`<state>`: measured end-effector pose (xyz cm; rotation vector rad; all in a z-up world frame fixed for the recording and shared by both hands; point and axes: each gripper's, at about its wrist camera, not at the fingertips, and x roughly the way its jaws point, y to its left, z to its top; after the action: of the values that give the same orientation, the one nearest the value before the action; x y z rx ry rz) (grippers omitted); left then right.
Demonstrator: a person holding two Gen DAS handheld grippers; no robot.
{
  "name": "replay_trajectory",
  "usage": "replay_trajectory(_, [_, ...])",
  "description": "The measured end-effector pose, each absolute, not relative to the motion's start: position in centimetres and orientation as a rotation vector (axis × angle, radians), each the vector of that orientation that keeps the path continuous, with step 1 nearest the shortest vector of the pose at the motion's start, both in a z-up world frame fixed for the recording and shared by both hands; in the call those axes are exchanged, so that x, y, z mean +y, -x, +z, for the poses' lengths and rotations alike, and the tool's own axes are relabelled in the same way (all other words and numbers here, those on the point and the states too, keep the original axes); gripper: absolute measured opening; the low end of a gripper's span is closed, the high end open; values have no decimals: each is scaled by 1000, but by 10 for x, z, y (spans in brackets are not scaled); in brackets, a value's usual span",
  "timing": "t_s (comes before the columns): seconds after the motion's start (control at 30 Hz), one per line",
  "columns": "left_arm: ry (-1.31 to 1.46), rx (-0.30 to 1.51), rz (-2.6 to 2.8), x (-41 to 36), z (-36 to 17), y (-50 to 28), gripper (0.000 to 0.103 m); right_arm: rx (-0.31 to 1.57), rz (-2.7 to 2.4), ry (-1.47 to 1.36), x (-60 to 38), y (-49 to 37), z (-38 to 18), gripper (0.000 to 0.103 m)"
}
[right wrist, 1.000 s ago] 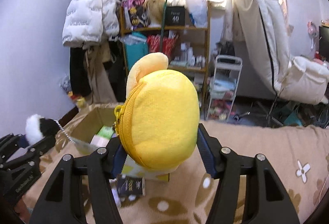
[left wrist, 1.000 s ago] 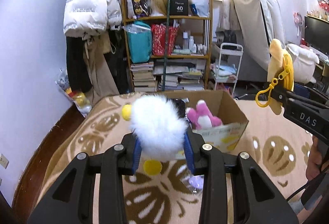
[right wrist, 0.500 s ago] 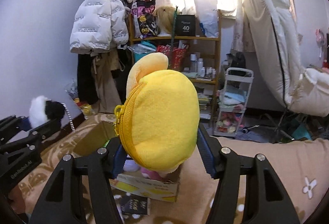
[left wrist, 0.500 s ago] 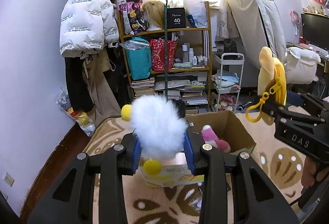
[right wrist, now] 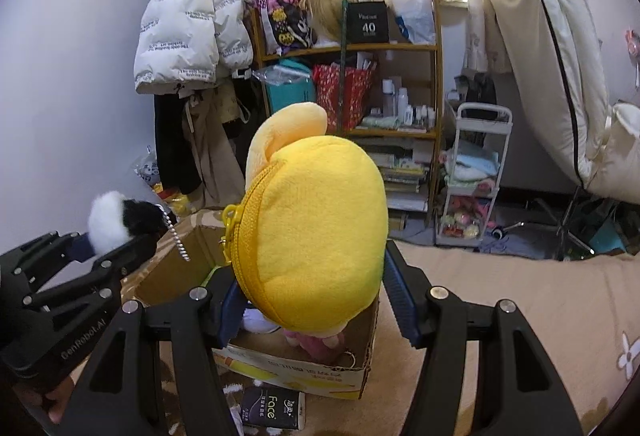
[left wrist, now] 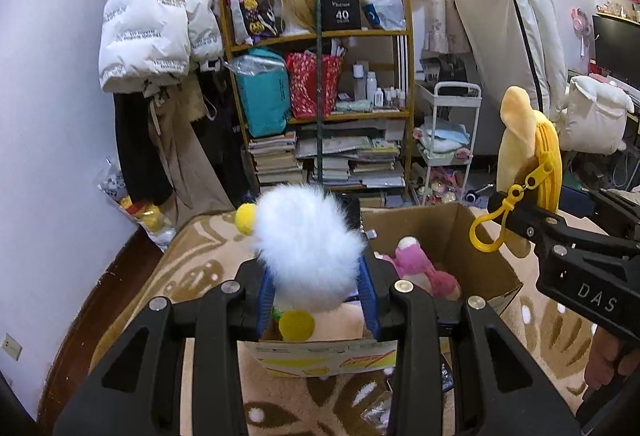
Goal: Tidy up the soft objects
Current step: 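Open the left tool over the box while the right tool releases the duck into it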
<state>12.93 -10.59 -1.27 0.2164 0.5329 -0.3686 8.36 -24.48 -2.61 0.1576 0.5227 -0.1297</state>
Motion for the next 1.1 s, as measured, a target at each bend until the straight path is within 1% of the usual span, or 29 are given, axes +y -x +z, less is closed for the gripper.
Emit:
replay_trajectory(0.3, [-216, 593, -355, -107, -36, -148, 37, 593, -129, -203, -254, -99, -49, 65])
replay_trajectory(0.57, [-215, 605, -339, -103, -41, -154, 38, 637, -97, -208, -253, -106, -62, 67])
replay_trajectory(0.63, [-211, 609, -333, -102, -42, -157, 40, 653, -89, -207, -251, -108, -66, 67])
replay_trajectory(0.67, [-209, 607, -323, -101, -42, -157, 46, 658, -88, -208, -251, -109, -68, 67])
replay_trajectory(0.7, [-206, 604, -318, -99, -42, -158, 49, 666, -85, -211, -251, -109, -70, 67])
replay_trajectory(0.77, [-199, 600, -313, -97, -42, -158, 52, 680, -75, -217, -251, -111, -73, 67])
replay_trajectory(0.83, [-193, 608, -309, -95, -42, -160, 52, 685, -76, -215, -251, -112, -75, 68])
replay_trajectory(0.87, [-190, 611, -309, -95, -42, -161, 53, 687, -74, -214, -251, -112, -76, 69])
replay_trajectory(0.97, [-191, 616, -307, -95, -44, -161, 55, 695, -62, -217, -252, -114, -78, 78])
replay_trajectory(1.07, [-194, 633, -299, -96, -45, -162, 57, 709, -69, -208, -250, -113, -82, 83])
replay_trajectory(1.1, [-191, 646, -304, -96, -45, -162, 60, 716, -66, -206, -249, -112, -82, 86])
